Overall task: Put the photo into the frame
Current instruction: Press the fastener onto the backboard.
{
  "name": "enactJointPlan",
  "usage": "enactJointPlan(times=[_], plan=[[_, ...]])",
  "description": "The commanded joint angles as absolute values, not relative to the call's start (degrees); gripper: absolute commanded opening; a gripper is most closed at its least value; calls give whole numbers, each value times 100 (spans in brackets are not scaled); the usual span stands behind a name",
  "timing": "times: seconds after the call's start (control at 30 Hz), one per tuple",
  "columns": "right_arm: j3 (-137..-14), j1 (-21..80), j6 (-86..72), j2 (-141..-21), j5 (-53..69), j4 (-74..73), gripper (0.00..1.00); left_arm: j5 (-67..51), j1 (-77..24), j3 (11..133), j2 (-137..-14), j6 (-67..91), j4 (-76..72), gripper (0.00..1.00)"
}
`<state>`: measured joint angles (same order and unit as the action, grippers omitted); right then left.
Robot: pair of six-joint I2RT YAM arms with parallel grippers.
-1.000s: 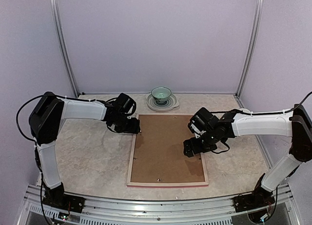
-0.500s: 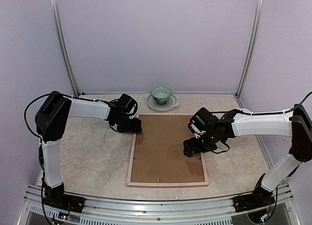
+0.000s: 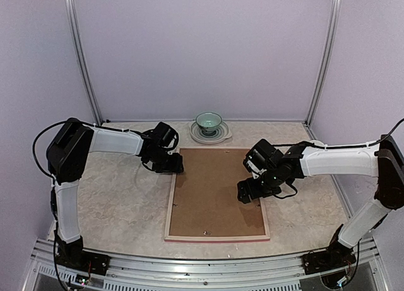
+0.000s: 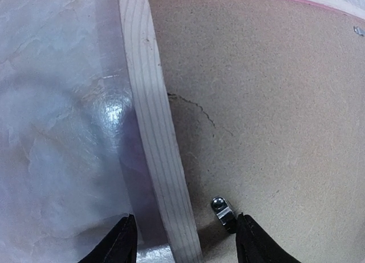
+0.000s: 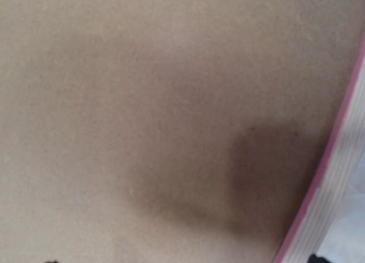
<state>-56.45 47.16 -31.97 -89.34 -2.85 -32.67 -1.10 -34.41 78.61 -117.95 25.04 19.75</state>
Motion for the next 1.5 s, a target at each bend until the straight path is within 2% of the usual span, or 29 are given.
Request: enactJointPlan(times=[0.0, 0.53, 0.97, 1.47], plan=[[-5665, 4735, -3146, -8947, -334, -3230, 94, -46, -3390, 7914, -11836, 2496, 1917, 58], [-5527, 4730, -3224, -8868, -307, -3166, 94, -160, -3305, 7774, -12034, 2583, 1916, 48], [-5555, 4729, -3242, -8897, -298, -3163, 95, -142, -3237, 7704, -12096, 2634, 1913, 32], [-5409, 4728, -3330, -8722, -308, -3167, 95, -132, -3208, 7661, -12076, 2670, 1900, 24]])
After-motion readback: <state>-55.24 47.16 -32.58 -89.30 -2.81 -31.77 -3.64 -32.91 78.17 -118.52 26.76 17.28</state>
